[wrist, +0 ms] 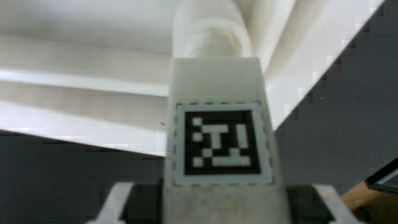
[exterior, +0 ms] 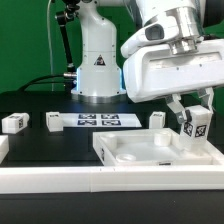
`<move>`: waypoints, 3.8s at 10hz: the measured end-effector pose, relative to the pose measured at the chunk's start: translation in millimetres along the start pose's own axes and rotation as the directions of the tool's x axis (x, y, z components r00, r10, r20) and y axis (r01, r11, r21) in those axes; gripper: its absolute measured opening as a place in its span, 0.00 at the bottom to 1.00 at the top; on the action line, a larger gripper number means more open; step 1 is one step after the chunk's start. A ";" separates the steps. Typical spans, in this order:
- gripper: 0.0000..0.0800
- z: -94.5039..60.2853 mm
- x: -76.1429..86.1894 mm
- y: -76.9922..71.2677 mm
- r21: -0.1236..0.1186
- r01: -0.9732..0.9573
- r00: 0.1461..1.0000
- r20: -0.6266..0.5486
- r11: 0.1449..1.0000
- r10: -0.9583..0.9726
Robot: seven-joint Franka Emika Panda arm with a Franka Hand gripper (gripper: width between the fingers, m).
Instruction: Assemble square table
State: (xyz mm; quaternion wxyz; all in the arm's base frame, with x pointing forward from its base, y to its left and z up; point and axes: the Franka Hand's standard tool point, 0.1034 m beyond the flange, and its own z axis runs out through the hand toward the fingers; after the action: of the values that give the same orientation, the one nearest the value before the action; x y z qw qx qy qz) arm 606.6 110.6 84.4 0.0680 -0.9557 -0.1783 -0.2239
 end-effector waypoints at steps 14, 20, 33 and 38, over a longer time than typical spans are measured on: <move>0.81 -3.9 -4.9 -0.5 -0.057 0.004 0.997 -0.074 0.998 -0.008; 0.81 -11.5 -2.2 -6.3 0.006 -0.020 1.000 0.014 1.000 0.020; 0.81 -10.3 0.0 0.3 0.101 -0.055 0.947 0.321 0.993 0.020; 0.66 -3.0 -4.3 3.7 0.100 -0.035 0.952 0.305 0.994 0.003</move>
Offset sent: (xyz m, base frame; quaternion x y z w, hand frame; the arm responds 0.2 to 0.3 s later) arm -0.0166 0.0096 -0.0148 -0.0215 0.0431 0.0096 0.9988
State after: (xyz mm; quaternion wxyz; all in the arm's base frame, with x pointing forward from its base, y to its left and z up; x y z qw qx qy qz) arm 603.2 105.1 85.0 0.0916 -0.9756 -0.1890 -0.0635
